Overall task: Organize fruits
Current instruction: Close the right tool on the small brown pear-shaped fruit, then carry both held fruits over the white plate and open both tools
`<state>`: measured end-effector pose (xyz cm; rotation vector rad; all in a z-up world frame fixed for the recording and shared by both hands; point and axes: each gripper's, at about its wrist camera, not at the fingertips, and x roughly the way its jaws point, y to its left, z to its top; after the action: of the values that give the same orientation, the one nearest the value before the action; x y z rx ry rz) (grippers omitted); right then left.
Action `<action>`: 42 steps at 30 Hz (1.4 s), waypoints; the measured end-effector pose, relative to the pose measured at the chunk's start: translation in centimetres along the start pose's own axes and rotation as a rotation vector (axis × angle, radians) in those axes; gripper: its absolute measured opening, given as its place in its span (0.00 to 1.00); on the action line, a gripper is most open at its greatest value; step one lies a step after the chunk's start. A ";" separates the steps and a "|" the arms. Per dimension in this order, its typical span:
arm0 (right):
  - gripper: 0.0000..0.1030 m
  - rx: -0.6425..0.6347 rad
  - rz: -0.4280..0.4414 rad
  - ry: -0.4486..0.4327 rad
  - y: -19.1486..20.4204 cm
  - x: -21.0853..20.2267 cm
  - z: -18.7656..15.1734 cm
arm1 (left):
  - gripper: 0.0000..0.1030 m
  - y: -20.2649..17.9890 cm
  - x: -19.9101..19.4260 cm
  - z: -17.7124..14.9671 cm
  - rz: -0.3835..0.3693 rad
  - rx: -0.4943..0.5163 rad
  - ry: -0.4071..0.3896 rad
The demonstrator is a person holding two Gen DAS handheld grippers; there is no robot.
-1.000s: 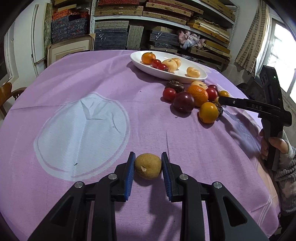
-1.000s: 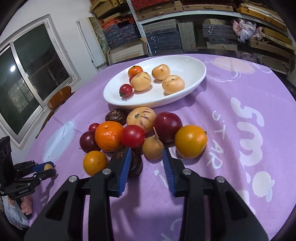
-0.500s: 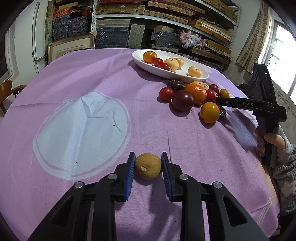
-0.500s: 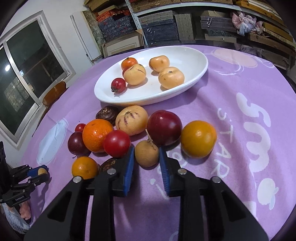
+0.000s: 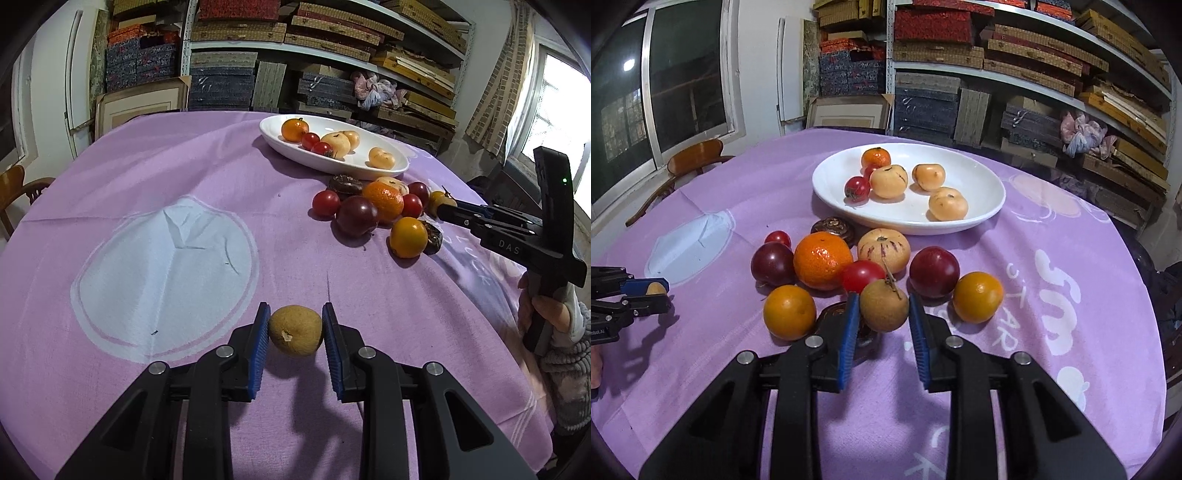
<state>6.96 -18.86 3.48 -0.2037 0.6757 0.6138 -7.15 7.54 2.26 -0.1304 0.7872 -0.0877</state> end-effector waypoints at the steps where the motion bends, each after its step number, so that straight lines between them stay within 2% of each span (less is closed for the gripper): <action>1: 0.26 0.016 0.012 -0.012 -0.2 -0.4 0.0 | 0.28 -0.1 -0.3 0.2 -0.003 0.004 -0.013; 5: 0.26 0.078 0.074 -0.081 -0.3 -3.1 0.0 | 0.28 -1.0 -1.4 1.6 0.003 0.035 -0.051; 11: 0.26 0.011 0.139 -0.150 4.9 -8.5 -2.4 | 0.28 -2.6 -2.3 5.1 0.033 0.075 -0.106; 14: 0.26 -0.032 0.139 -0.170 6.7 -10.1 -2.2 | 0.28 -4.5 -2.4 6.9 0.049 0.109 -0.145; 18: 0.26 -0.073 0.069 -0.208 5.7 -10.8 2.6 | 0.28 -6.6 -2.2 10.6 0.059 0.152 -0.192; 23: 0.26 -0.046 -0.010 -0.286 2.6 -11.1 10.0 | 0.28 -6.9 -2.0 17.7 0.092 0.149 -0.262; 26: 0.26 -0.019 -0.034 -0.236 0.7 -7.8 12.8 | 0.28 -6.7 0.6 20.6 0.105 0.144 -0.236; 28: 0.26 0.003 -0.031 -0.159 -0.7 -3.9 13.3 | 0.28 -6.4 3.8 21.3 0.103 0.132 -0.166; 31: 0.26 0.029 -0.025 -0.068 -2.0 1.7 12.7 | 0.28 -5.3 8.7 20.9 0.102 0.086 -0.063; 34: 0.26 0.031 -0.006 -0.007 -2.1 5.3 12.1 | 0.28 -4.3 12.4 20.2 0.099 0.051 0.005; 40: 0.26 -0.026 0.006 0.107 -1.4 9.8 11.0 | 0.28 -2.4 15.7 19.7 0.103 0.015 0.048; 41: 0.29 -0.028 0.009 0.123 -1.4 10.5 10.9 | 0.28 -2.0 15.9 19.5 0.104 0.012 0.050; 42: 0.39 -0.028 0.011 0.138 -1.4 11.0 10.7 | 0.28 -1.9 16.1 19.4 0.110 0.011 0.051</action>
<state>20.13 -10.92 4.70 -0.2700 0.8025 0.6243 17.95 5.20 4.83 -0.0744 0.8435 0.0087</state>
